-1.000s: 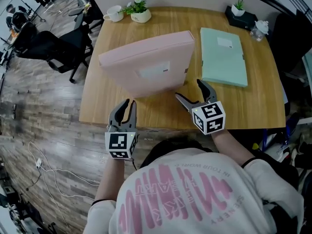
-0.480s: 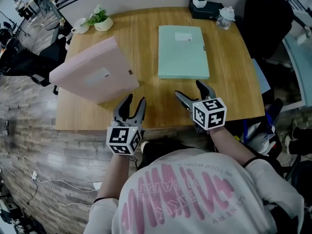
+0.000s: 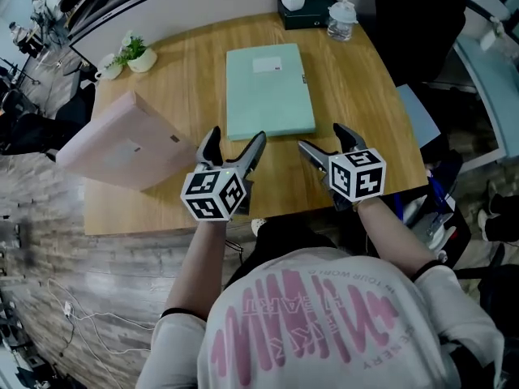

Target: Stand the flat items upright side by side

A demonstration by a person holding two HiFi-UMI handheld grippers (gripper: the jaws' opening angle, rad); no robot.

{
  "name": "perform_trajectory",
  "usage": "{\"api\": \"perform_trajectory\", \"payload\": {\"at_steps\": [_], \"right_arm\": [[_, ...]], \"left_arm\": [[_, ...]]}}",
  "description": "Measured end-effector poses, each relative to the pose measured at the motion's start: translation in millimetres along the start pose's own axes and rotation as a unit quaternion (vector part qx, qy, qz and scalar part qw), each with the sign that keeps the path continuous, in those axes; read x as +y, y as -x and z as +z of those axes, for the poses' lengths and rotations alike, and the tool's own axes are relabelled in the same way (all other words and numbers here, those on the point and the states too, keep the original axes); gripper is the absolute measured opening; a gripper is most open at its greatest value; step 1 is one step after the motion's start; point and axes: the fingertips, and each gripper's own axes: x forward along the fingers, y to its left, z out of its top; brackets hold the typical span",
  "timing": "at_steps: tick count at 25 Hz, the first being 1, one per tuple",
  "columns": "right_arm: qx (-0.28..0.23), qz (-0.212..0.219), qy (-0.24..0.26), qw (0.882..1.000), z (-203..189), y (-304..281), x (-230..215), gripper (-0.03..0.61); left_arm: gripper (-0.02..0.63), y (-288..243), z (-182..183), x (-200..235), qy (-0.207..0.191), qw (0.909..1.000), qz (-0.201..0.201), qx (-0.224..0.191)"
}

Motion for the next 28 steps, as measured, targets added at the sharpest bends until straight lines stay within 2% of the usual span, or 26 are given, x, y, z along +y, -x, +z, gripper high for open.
{"api": "perform_trajectory", "payload": {"at_steps": [2, 6, 8, 14, 17, 21, 28], "right_arm": [[0.012, 0.000, -0.018, 1.000, 2, -9, -13, 0.426], [0.051, 0.010, -0.067, 0.996, 6, -39, -36, 0.426], [0.071, 0.012, -0.091, 0.993, 9, -54, -47, 0.426], [0.111, 0.014, -0.149, 0.983, 17, -105, -67, 0.426], [0.119, 0.010, -0.150, 0.981, 19, -127, -76, 0.426], [0.124, 0.002, -0.149, 0.981, 20, -146, -88, 0.426], [0.137, 0.011, -0.154, 0.978, 14, -166, -91, 0.428]], "left_arm": [[0.477, -17, -1, 10, 0.010, 0.9997, 0.016, 0.015], [0.476, -48, -8, 39, 0.015, 0.9966, 0.056, 0.058], [0.472, -64, -13, 54, 0.033, 0.9936, 0.070, 0.082], [0.488, -110, -38, 85, 0.081, 0.9767, 0.084, 0.180], [0.495, -128, -46, 97, 0.109, 0.9680, 0.088, 0.208], [0.504, -143, -60, 106, 0.123, 0.9573, 0.090, 0.246], [0.487, -157, -74, 114, 0.108, 0.9519, 0.087, 0.273]]}}
